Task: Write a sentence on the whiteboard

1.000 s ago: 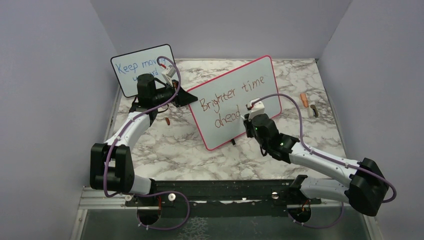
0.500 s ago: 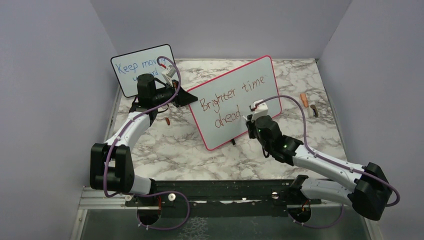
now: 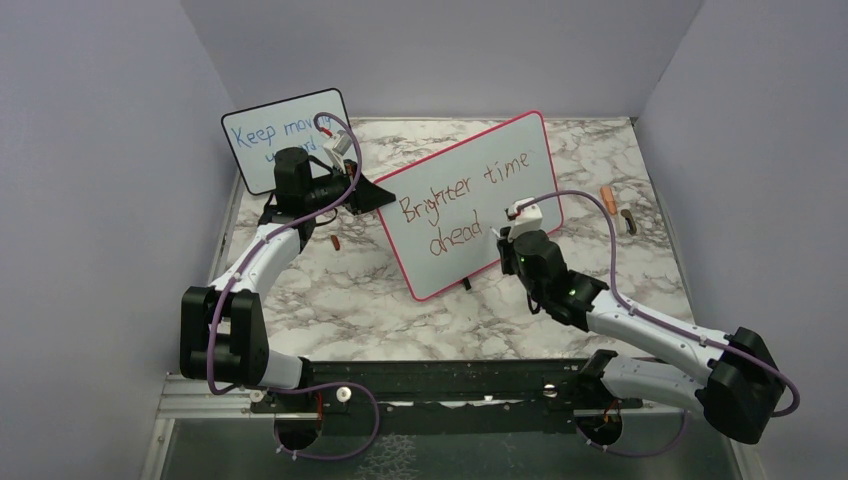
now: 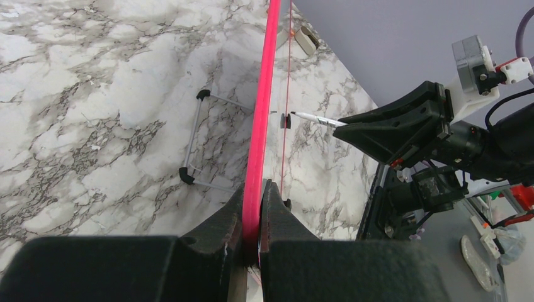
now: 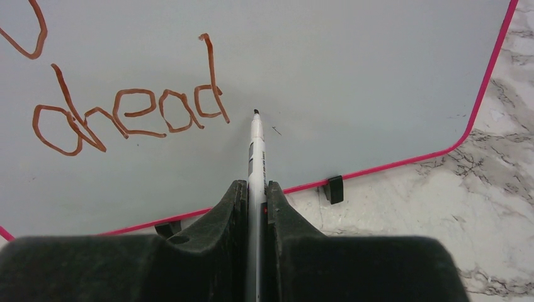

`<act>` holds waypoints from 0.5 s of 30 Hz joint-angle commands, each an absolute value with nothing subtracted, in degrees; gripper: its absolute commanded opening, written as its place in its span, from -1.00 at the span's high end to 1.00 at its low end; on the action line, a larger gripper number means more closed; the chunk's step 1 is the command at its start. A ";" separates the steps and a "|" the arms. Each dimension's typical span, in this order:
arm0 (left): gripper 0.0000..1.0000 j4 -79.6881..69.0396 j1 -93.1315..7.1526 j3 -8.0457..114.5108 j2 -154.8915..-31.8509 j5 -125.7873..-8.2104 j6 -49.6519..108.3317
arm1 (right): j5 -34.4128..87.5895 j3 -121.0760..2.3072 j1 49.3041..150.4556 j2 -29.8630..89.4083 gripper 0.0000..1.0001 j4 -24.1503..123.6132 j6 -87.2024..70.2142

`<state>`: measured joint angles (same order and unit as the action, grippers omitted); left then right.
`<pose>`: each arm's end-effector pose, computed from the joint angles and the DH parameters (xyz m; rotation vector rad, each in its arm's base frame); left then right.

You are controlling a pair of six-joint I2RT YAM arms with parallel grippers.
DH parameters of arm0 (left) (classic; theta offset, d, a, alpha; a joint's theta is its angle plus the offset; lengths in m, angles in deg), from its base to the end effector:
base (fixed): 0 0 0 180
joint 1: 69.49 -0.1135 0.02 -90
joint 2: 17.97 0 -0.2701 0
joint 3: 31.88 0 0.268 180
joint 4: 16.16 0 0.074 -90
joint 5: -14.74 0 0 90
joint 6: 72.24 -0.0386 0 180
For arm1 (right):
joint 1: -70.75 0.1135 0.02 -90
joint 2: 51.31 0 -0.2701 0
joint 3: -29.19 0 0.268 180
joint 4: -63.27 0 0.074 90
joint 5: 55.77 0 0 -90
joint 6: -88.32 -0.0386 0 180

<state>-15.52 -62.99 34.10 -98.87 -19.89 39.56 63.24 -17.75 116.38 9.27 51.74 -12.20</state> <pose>0.3230 -0.0688 0.2855 0.4610 1.8380 -1.2224 0.1849 0.1623 0.2397 -0.2796 1.9342 0.1361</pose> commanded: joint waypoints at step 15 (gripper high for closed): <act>1.00 -9.87 -62.85 33.58 -101.02 -27.05 33.88 | 60.78 -17.52 114.22 13.00 0.98 58.63 -13.19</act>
